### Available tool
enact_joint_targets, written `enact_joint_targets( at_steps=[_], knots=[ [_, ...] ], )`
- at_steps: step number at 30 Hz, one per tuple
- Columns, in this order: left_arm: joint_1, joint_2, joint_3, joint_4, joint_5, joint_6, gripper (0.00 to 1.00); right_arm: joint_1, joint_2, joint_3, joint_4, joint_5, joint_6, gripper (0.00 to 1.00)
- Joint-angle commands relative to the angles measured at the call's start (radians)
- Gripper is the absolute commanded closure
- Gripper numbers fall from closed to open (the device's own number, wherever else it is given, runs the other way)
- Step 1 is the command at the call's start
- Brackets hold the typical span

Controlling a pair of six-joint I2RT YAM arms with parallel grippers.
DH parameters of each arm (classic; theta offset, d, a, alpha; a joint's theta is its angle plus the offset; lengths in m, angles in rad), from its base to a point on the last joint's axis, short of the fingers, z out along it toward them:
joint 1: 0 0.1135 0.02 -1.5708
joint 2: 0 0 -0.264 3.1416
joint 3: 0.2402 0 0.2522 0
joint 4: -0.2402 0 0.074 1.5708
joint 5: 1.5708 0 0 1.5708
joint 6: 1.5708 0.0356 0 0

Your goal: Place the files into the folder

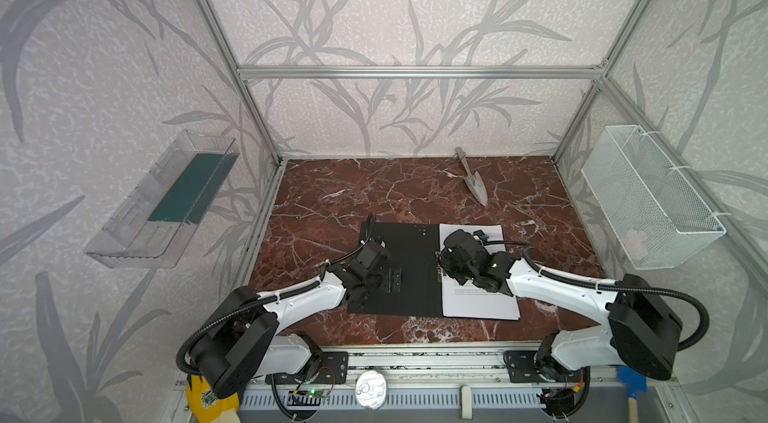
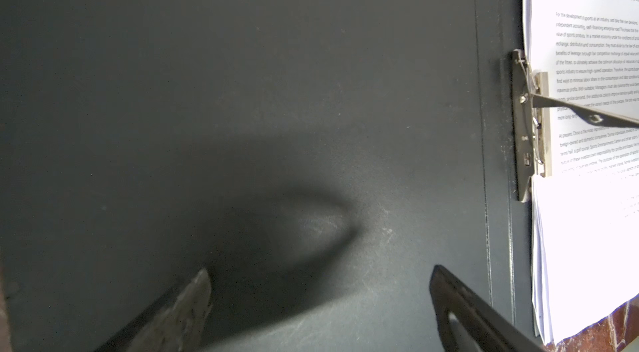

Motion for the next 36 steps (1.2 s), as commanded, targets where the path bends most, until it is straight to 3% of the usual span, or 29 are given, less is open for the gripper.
enact_joint_targets(
  at_steps=[1, 25, 28, 31, 36],
  knots=[
    [0.004, -0.010, -0.025, -0.048, 0.010, -0.013, 0.01, -0.010, 0.031, 0.005, 0.024, -0.008, 0.007, 0.84],
    [0.003, -0.014, -0.026, -0.047, 0.010, -0.011, 0.01, -0.030, 0.044, -0.020, 0.042, -0.014, 0.031, 0.91],
    [0.005, -0.011, -0.028, -0.046, 0.008, -0.011, 0.01, -0.029, 0.033, -0.050, 0.062, -0.021, 0.042, 0.92],
    [0.004, -0.005, -0.027, -0.047, 0.002, -0.014, 0.01, -0.029, 0.010, -0.087, 0.074, -0.023, 0.038, 1.00],
    [0.004, 0.007, -0.027, -0.049, -0.012, -0.022, 0.01, -0.029, -0.036, -0.185, 0.095, -0.012, 0.033, 1.00]
  ],
)
